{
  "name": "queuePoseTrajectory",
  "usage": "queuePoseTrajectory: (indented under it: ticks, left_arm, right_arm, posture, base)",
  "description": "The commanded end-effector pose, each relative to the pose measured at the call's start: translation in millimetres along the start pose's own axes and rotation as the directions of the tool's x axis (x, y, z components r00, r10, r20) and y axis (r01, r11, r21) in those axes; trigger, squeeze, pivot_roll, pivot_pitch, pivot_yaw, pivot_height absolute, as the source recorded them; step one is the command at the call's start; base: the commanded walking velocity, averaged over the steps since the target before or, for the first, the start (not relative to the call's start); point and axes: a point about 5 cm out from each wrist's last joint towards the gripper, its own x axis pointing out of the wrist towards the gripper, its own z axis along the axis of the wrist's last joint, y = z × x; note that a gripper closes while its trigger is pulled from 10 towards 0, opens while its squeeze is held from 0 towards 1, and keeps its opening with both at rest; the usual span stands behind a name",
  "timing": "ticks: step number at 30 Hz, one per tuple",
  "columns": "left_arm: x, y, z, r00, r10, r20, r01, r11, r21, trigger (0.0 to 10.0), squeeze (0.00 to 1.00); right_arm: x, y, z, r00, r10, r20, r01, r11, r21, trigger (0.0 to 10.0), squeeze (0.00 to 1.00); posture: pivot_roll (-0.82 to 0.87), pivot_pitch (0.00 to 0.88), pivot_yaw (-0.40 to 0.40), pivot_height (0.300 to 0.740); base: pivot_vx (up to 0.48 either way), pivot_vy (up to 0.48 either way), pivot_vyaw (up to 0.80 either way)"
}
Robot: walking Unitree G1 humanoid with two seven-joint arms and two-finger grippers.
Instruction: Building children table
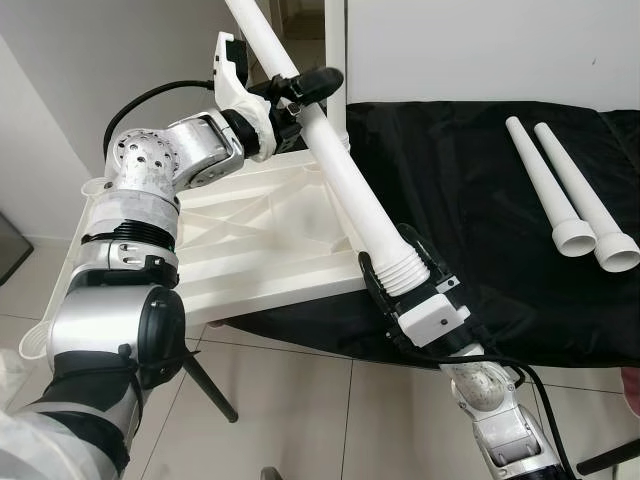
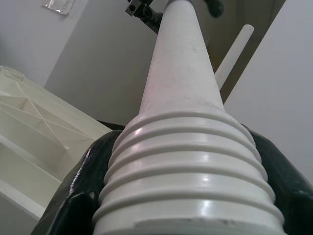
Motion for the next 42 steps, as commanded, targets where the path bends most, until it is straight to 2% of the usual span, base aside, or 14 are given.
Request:
queuePoseTrajectory:
  ticks: [1,5,6,15,16,19,20,21,25,27,30,32,36,42]
  left_arm:
    - [-5.2,-19.9,8.2,0.934,-0.357,0.019,0.356,0.934,0.022,0.0,0.0]
    - [-4.7,-18.4,10.3,0.934,-0.358,0.027,0.357,0.934,0.011,0.0,0.0]
    - [-4.6,-18.3,11.1,0.934,-0.355,0.029,0.355,0.935,0.008,0.0,0.0]
    - [-3.3,-14.4,12.0,0.946,-0.324,0.026,0.324,0.946,0.024,0.0,0.0]
    - [-3.1,-13.6,13.7,0.95,-0.31,0.031,0.309,0.951,0.028,10.0,0.0]
    - [-3.2,-12.4,18.9,0.959,-0.28,0.051,0.278,0.959,0.052,10.0,0.0]
    - [-3.6,-12.2,22.1,0.961,-0.268,0.066,0.264,0.962,0.071,10.0,0.0]
    - [-4.0,-12.2,26.1,0.963,-0.254,0.085,0.247,0.965,0.093,10.0,0.0]
    - [-4.2,-12.2,28.5,0.965,-0.246,0.096,0.235,0.966,0.106,10.0,0.0]
    - [-6.3,-13.0,37.7,0.964,-0.227,0.136,0.205,0.966,0.156,10.0,0.0]
    - [-7.5,-12.5,41.4,0.964,-0.214,0.157,0.186,0.967,0.175,10.0,0.0]
    - [-9.2,-10.2,46.9,0.964,-0.176,0.198,0.122,0.958,0.259,10.0,0.0]
    - [-9.3,-10.8,47.1,0.962,-0.171,0.212,0.096,0.941,0.323,10.0,0.0]
    - [-6.7,-13.8,39.4,0.958,-0.184,0.22,0.093,0.925,0.368,10.0,0.0]
  right_arm:
    - [-0.4,1.0,2.0,1.0,-0.007,0.011,0.007,1.0,0.007,10.0,0.0]
    - [-0.8,-0.3,0.3,1.0,-0.031,0.002,0.031,0.999,0.024,10.0,0.0]
    - [-0.6,-0.6,-0.2,0.999,-0.036,0.0,0.036,0.998,0.051,10.0,1.0]
    - [-2.0,-1.5,-1.5,0.996,-0.086,-0.028,0.089,0.987,0.137,10.0,1.0]
    - [-1.9,-2.3,-3.7,0.993,-0.102,-0.051,0.109,0.981,0.158,10.0,1.0]
    - [-1.2,-2.4,-6.7,0.991,-0.106,-0.081,0.119,0.976,0.183,10.0,1.0]
    - [-1.4,-2.4,-7.9,0.99,-0.106,-0.093,0.122,0.974,0.192,10.0,0.85]
    - [-2.1,-2.8,-9.6,0.988,-0.114,-0.108,0.134,0.969,0.206,10.0,0.0]
    - [-2.7,-3.2,-10.9,0.986,-0.12,-0.12,0.144,0.966,0.216,10.0,0.0]
    - [-5.8,-3.8,-14.5,0.982,-0.125,-0.142,0.155,0.962,0.226,10.0,0.0]
    - [-6.1,-3.8,-15.5,0.981,-0.123,-0.148,0.155,0.962,0.225,10.0,0.0]
    - [-3.9,-3.3,-16.4,0.98,-0.119,-0.161,0.154,0.961,0.23,10.0,0.0]
    - [-0.3,-1.3,-15.8,0.979,-0.104,-0.173,0.147,0.956,0.255,10.0,0.0]
    - [8.5,2.2,-12.3,0.981,-0.088,-0.173,0.137,0.945,0.298,10.0,0.0]
  posture:
    - [-0.12,0.033,0.13,0.74]
    - [-0.12,0.033,0.133,0.74]
    - [-0.12,0.034,0.136,0.74]
    - [-0.12,0.038,0.137,0.74]
    - [-0.12,0.036,0.136,0.74]
    - [-0.12,0.038,0.134,0.74]
    - [-0.12,0.038,0.132,0.74]
    - [-0.12,0.034,0.13,0.74]
    - [-0.12,0.035,0.13,0.74]
    - [-0.12,0.033,0.126,0.74]
    - [-0.12,0.036,0.127,0.74]
    - [-0.13,0.035,0.128,0.74]
    - [-0.13,0.033,0.128,0.74]
    - [-0.14,0.025,0.135,0.74]
  base:
    - [0.0,0.0,0.0]
    - [0.0,0.0,0.0]
    - [0.0,0.0,0.0]
    - [0.0,0.0,0.0]
    - [0.0,0.0,0.0]
    - [0.0,0.0,0.0]
    - [0.0,0.0,0.0]
    - [0.0,0.0,0.0]
    - [0.0,0.0,0.0]
    - [0.0,0.0,0.0]
    - [0.0,0.0,0.0]
    - [0.0,0.0,0.0]
    - [0.0,0.0,0.0]
    - [0.0,0.0,0.0]
